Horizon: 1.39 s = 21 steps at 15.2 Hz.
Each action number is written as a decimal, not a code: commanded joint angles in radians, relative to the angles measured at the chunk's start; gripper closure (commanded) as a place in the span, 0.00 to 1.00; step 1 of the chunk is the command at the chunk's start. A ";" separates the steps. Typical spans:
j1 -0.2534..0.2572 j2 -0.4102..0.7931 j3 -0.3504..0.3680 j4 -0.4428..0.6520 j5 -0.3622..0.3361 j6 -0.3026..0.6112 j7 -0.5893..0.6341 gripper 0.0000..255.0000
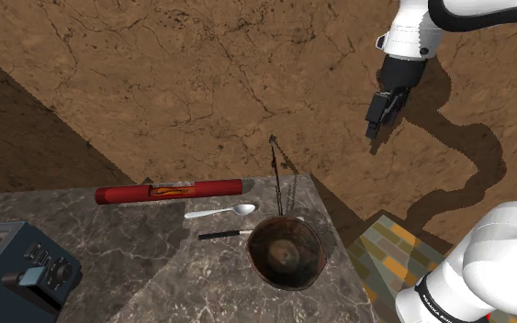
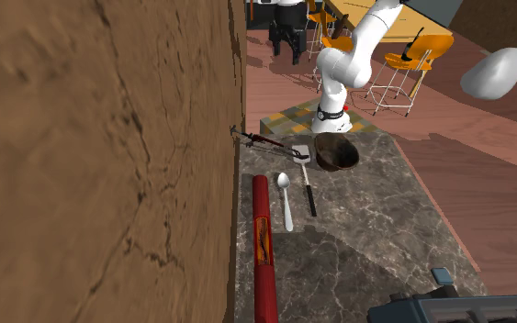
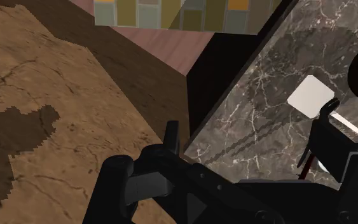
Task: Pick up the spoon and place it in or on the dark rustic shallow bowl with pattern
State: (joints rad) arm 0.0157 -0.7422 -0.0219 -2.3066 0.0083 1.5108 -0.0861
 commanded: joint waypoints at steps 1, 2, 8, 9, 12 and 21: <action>0.000 0.000 0.000 0.000 0.000 0.000 0.000 0.00; 0.010 0.016 0.003 -0.012 0.008 0.034 -0.010 0.00; 0.074 0.135 0.024 -0.058 0.056 0.235 -0.072 0.00; 0.085 0.158 0.028 -0.062 0.064 0.267 -0.083 0.00; 0.117 0.230 0.041 -0.065 0.089 0.361 -0.117 0.00; 0.210 0.473 0.089 -0.017 0.163 0.611 -0.228 0.00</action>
State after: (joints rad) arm 0.2144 -0.3027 0.0592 -2.3360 0.1627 2.0920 -0.3024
